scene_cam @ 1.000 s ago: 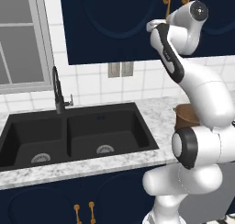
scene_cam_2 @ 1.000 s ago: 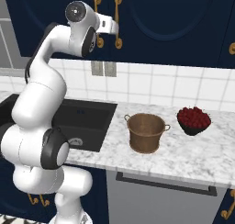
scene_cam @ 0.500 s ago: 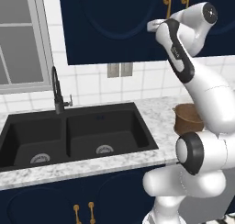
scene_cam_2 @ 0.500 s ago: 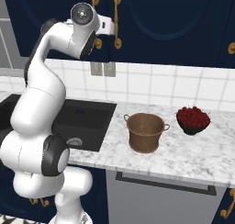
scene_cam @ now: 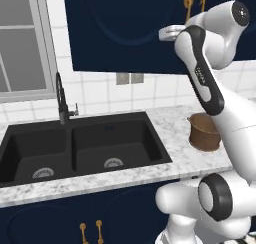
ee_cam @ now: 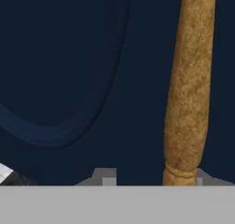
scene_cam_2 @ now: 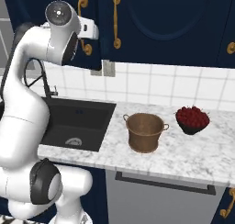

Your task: Open the cabinet, pick up the bread from the cabinet and place it in the basket. Then move the basket to the dining counter.

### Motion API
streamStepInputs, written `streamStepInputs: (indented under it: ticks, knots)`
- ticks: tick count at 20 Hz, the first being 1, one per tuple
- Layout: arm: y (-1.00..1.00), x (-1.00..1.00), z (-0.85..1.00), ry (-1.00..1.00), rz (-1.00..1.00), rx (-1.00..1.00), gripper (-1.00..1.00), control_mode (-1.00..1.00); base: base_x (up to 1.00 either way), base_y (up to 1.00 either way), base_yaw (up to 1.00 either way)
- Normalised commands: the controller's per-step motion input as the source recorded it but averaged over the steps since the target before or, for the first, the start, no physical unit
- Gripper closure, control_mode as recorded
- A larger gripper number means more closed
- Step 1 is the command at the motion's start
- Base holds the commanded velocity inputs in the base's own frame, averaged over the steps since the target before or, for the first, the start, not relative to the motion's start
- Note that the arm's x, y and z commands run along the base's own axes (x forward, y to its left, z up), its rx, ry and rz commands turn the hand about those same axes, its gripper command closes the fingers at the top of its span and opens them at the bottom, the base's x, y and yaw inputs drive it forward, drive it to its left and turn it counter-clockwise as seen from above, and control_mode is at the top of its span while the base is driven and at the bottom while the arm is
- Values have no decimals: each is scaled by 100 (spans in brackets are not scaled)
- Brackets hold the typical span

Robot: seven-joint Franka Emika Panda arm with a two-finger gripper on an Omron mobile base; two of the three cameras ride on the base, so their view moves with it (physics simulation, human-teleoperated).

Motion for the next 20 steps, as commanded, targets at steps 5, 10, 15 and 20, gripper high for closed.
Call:
streamStepInputs:
  ticks: [5,10,15,20]
  knots:
    - [100,-100,5,1,0,-1,100,-100,0,0,0]
    - [100,-100,1,0,0,-4,100,-100,0,0,0]
    - [100,-79,0,0,0,-10,100,-100,0,0,0]
    - [100,-51,-10,0,0,-13,100,-100,0,0,0]
